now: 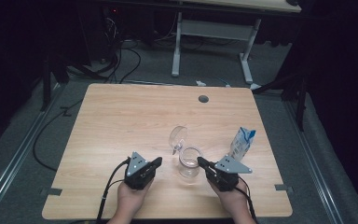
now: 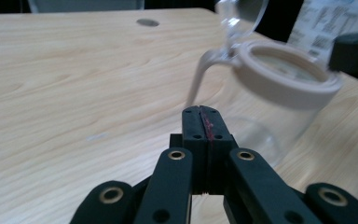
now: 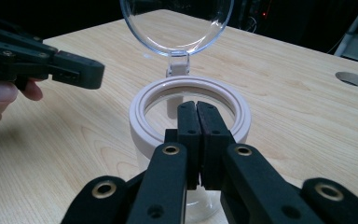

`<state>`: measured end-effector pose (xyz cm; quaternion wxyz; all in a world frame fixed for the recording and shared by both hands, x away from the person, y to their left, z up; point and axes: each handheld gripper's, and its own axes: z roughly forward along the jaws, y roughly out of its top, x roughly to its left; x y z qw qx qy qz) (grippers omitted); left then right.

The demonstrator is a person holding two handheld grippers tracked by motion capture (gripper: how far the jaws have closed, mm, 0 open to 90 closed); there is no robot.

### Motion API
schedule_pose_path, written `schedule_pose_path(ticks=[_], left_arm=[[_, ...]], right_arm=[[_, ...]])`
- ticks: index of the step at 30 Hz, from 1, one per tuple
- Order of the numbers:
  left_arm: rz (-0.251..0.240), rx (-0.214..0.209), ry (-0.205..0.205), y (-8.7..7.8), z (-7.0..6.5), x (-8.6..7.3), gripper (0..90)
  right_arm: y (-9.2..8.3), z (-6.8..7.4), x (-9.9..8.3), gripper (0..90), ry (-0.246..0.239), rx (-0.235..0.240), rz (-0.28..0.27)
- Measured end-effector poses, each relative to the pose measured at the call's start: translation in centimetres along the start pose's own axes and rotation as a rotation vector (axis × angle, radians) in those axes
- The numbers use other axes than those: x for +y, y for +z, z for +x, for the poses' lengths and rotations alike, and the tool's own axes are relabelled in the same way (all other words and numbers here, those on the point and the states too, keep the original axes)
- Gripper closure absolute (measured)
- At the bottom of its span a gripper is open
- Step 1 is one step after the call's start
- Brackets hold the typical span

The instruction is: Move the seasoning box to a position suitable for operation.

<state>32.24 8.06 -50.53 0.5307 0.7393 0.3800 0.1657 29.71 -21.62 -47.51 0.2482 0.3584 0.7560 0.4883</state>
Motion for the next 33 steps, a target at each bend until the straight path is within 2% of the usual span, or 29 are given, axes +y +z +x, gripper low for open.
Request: schedule_pose_path(ticks=[5, 6, 7, 10, 12, 17, 22, 26, 31, 33], left_arm=[[0.033, 0.043, 0.027, -1.4, 1.8, -0.9, 88.5], [0.033, 0.043, 0.027, -1.4, 1.8, -0.9, 88.0], [0.038, 0.063, 0.044, -2.0, 2.4, -1.2, 86.9], [0.03, 0.076, 0.032, -2.9, 3.2, -1.8, 85.3], [0.023, 0.085, 0.022, -3.5, 3.7, -2.2, 84.2], [0.031, 0.122, 0.016, -4.1, 4.7, -2.2, 76.5], [0.04, 0.113, 0.004, -4.0, 5.4, -2.3, 71.4], [0.051, 0.126, 0.032, -3.5, 5.2, -2.1, 69.6], [0.049, 0.115, 0.029, -2.9, 5.2, -1.9, 69.1], [0.042, 0.098, 0.012, -2.7, 5.2, -1.8, 68.5]], right_arm=[[0.0, 0.1, 0.0, 87.8, -0.001, -0.002, -0.003], [0.0, 0.1, 0.0, 87.8, -0.001, -0.002, -0.003], [0.0, 0.2, 0.0, 86.9, -0.001, -0.004, -0.002], [-0.1, 0.2, 0.0, 85.9, -0.002, -0.008, 0.0], [-0.4, 0.2, 0.0, 85.7, -0.008, -0.034, -0.015], [-1.6, -0.9, 0.1, 81.7, 0.043, -0.071, -0.037], [-2.9, -2.0, -0.6, 76.7, 0.083, -0.12, -0.034], [-4.0, -2.8, -1.6, 73.5, 0.114, -0.176, -0.008], [-4.9, -3.4, -2.5, 70.0, 0.119, -0.218, 0.01], [-5.6, -3.8, -3.2, 67.2, 0.142, -0.246, 0.015]])
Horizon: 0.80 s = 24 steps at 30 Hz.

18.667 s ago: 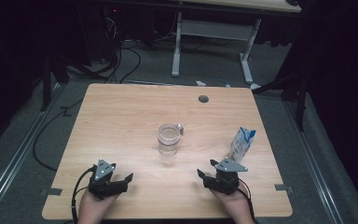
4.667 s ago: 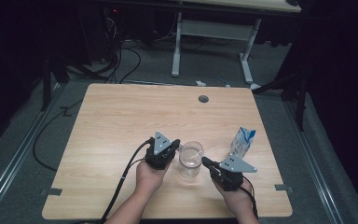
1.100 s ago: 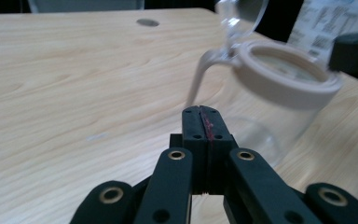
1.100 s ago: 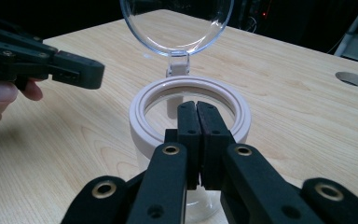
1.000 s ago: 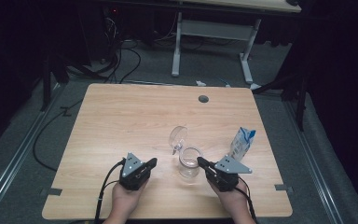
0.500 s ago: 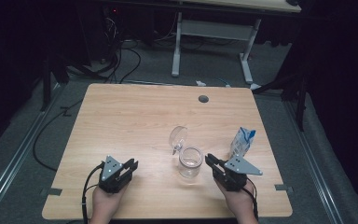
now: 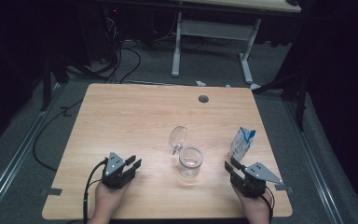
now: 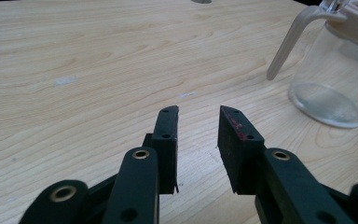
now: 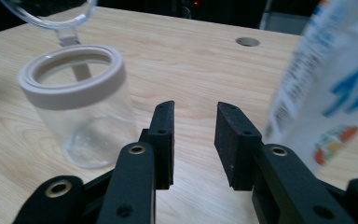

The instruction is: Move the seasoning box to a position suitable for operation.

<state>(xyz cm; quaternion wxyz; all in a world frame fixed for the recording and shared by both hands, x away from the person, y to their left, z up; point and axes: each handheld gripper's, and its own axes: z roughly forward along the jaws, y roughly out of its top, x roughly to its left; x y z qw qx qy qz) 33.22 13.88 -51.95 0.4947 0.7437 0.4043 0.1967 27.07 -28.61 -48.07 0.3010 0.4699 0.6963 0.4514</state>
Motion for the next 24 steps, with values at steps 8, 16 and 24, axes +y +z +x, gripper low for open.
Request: schedule_pose_path(ticks=[8, 16, 24], left_arm=[[-0.005, -0.012, 0.0, 0.3, -0.1, 0.2, 68.0], [0.0, 0.0, 0.002, -0.1, -0.2, -0.1, 67.9], [0.001, 0.026, -0.008, -1.4, 0.3, -0.8, 67.9]], right_arm=[[-1.0, -1.5, -0.7, 61.0, 0.022, -0.085, -0.008], [-0.6, -3.0, -0.8, 46.2, 0.066, -0.151, 0.0], [1.1, -3.8, -0.4, 36.0, 0.088, -0.183, 0.004]])
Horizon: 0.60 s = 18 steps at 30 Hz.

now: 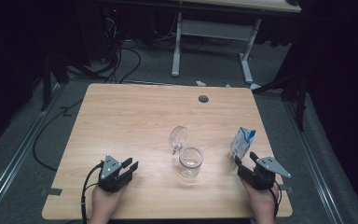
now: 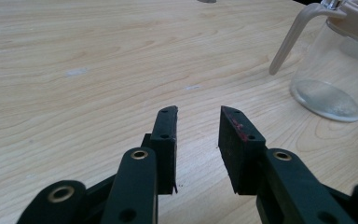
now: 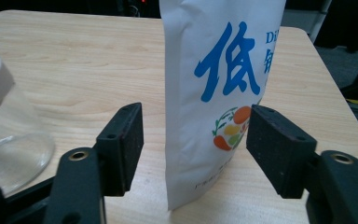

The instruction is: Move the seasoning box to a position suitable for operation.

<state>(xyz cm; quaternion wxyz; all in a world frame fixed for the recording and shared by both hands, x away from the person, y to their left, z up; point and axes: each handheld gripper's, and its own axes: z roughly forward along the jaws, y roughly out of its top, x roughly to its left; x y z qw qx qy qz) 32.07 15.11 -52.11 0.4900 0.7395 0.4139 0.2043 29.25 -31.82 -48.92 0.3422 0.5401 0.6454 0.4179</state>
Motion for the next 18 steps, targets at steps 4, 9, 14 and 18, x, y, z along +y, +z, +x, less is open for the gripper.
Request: schedule_pose_path(ticks=[4, 9, 14, 18], left_arm=[[-0.006, 0.017, -0.012, -0.8, 0.4, -0.4, 67.9], [-0.014, 0.024, -0.022, -1.3, 0.6, -0.5, 67.8], [-0.012, 0.009, -0.015, -0.8, 0.4, -0.3, 67.8], [-0.011, -0.002, -0.012, -0.4, 0.2, -0.1, 67.6]], right_arm=[[0.8, 0.0, 0.3, 36.9, -0.013, -0.026, 0.003], [1.2, -0.4, 0.3, 43.4, -0.008, -0.036, 0.005], [0.8, -0.7, 0.2, 48.1, -0.01, -0.038, 0.001], [0.3, -1.0, 0.0, 52.5, -0.016, -0.042, -0.003]])
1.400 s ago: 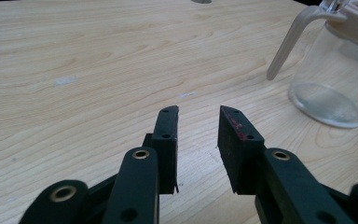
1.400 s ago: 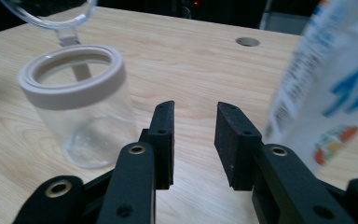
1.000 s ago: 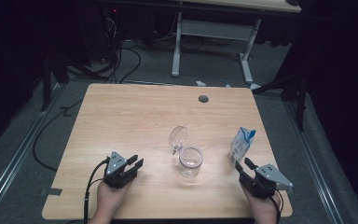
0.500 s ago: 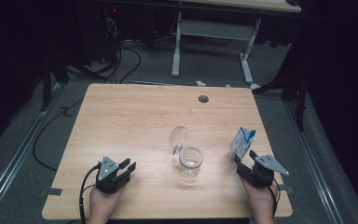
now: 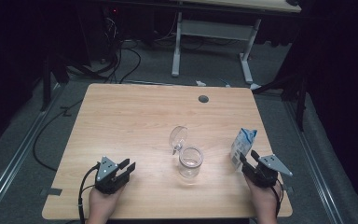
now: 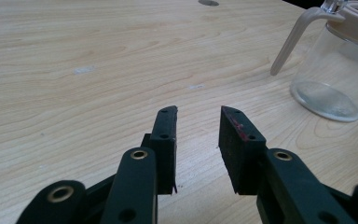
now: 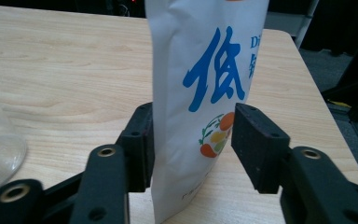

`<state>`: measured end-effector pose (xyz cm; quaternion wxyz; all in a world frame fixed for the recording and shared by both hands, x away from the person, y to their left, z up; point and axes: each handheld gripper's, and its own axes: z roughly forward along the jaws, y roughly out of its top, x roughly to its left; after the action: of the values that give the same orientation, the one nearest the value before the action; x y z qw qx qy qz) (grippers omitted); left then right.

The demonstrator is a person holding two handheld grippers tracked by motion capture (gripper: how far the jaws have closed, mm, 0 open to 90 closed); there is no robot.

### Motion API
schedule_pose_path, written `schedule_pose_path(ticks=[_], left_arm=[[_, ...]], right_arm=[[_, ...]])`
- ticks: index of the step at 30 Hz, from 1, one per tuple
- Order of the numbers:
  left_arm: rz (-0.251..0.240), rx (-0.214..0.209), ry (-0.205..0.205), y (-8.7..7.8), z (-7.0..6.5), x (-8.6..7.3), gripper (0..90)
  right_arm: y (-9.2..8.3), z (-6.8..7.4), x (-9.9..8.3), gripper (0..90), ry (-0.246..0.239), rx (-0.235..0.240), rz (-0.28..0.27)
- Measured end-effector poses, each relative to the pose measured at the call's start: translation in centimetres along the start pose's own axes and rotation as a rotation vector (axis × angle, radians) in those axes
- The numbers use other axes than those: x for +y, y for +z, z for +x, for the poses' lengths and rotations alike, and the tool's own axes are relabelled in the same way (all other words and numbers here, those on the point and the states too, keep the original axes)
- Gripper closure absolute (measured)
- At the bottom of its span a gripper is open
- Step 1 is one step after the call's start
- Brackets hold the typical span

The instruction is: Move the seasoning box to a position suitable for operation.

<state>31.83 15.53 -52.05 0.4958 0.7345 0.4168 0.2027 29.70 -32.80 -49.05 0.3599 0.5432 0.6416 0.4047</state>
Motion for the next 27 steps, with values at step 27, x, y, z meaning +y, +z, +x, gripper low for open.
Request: schedule_pose_path(ticks=[27], left_arm=[[-0.005, 0.014, -0.011, -0.6, 0.5, -0.2, 66.7]], right_arm=[[0.3, -1.0, 0.0, 64.2, 0.014, 0.042, -0.022]])
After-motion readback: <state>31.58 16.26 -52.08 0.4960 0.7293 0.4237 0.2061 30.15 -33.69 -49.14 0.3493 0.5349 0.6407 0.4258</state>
